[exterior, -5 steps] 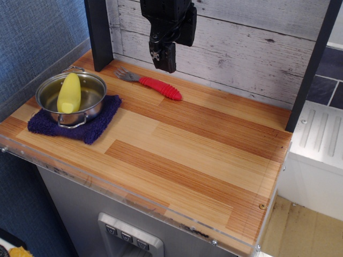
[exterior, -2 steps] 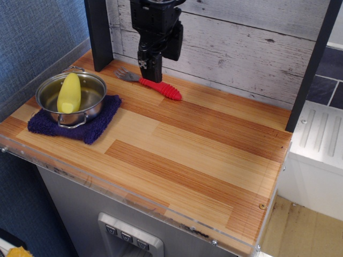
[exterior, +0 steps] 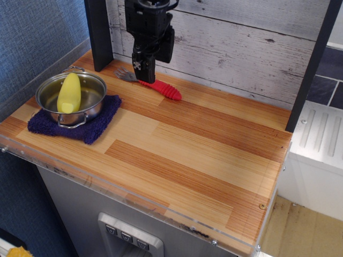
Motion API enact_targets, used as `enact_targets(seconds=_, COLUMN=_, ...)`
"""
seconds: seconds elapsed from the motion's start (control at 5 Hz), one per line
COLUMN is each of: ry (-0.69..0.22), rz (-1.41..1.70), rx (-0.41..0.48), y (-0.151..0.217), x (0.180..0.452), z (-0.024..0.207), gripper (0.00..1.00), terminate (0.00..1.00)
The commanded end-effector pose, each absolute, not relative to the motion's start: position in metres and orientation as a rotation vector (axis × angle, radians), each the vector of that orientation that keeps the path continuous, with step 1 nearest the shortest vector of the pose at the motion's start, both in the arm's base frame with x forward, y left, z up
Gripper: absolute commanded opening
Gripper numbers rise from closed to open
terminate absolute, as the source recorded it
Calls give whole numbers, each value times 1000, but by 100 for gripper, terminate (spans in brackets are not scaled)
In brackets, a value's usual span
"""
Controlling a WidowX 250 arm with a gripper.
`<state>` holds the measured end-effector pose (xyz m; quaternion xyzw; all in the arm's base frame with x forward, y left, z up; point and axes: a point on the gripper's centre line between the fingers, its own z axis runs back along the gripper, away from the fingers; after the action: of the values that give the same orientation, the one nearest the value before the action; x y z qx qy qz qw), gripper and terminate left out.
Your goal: Move the utensil to the bottom right of counter.
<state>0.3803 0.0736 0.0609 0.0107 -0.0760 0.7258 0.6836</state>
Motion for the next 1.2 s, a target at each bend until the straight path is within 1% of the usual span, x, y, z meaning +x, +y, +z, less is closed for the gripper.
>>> enact_targets(seconds=0.0, ry=-217, rz=1619, rx=25, y=82, x=398, z=59, gripper=100, terminate=0)
enact_targets(seconds=0.6, ry=-154, rz=1604, rx=79, y=89, x=406, z=26, gripper=100, terminate=0)
enact_targets(seconds=0.8, ry=-153, rz=1605, rx=107, y=87, x=403, z=23, gripper=0, terminate=0)
enact_targets(seconds=1.0, ry=-147, rz=1592, rx=105, y=83, x=403, z=24, gripper=0, terminate=0)
